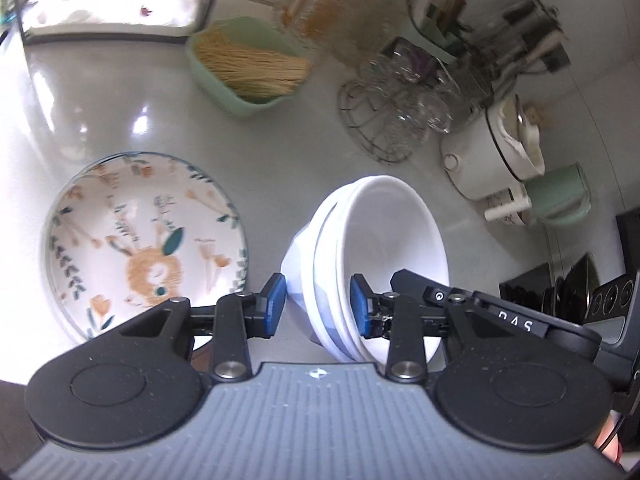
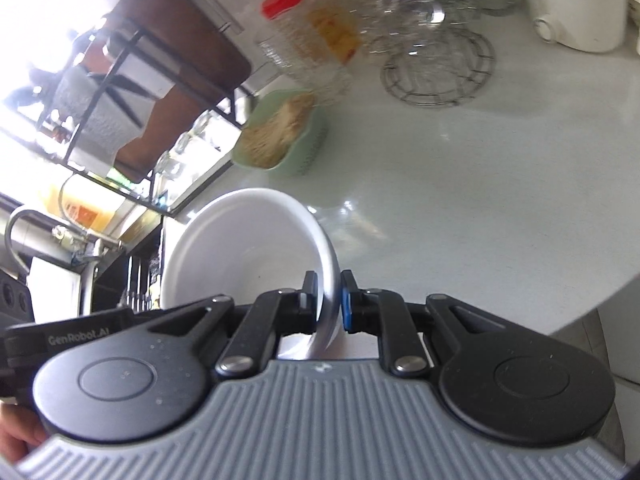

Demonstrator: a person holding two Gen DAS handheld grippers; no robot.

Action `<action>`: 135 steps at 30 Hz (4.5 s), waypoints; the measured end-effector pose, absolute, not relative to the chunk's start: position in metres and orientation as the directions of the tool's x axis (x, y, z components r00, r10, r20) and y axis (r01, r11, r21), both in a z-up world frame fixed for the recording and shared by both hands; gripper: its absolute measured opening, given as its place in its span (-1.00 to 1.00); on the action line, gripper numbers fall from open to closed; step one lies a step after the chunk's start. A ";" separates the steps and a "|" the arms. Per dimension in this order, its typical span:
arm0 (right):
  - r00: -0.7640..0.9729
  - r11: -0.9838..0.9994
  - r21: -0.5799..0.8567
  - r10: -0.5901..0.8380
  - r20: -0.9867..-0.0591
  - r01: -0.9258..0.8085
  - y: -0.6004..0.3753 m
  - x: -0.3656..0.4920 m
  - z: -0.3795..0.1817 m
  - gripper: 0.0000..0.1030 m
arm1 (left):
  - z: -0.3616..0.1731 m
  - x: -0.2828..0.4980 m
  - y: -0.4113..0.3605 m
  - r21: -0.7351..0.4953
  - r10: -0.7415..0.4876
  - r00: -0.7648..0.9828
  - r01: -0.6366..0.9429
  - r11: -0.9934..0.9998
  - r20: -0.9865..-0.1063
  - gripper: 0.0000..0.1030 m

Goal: Organize plates and bowls

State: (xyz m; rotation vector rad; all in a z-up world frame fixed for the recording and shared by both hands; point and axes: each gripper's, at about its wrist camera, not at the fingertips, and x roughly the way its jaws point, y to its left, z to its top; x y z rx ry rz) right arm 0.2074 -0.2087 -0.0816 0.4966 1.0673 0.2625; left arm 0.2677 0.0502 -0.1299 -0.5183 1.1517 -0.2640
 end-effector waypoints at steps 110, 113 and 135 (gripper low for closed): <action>0.699 0.892 0.197 0.442 -0.562 -0.406 -0.163 0.022 0.019 0.67 | -0.029 -0.022 0.092 -0.148 0.100 0.713 -0.277 0.949 -0.694 0.89; 0.698 0.897 0.228 0.438 -0.566 -0.379 -0.156 0.016 0.017 0.67 | -0.033 -0.021 0.104 -0.142 0.088 0.712 -0.257 0.956 -0.697 0.89; 0.701 0.910 0.181 0.403 -0.588 -0.372 -0.143 0.004 0.009 0.67 | -0.033 -0.024 0.111 -0.131 0.111 0.726 -0.269 0.954 -0.679 0.89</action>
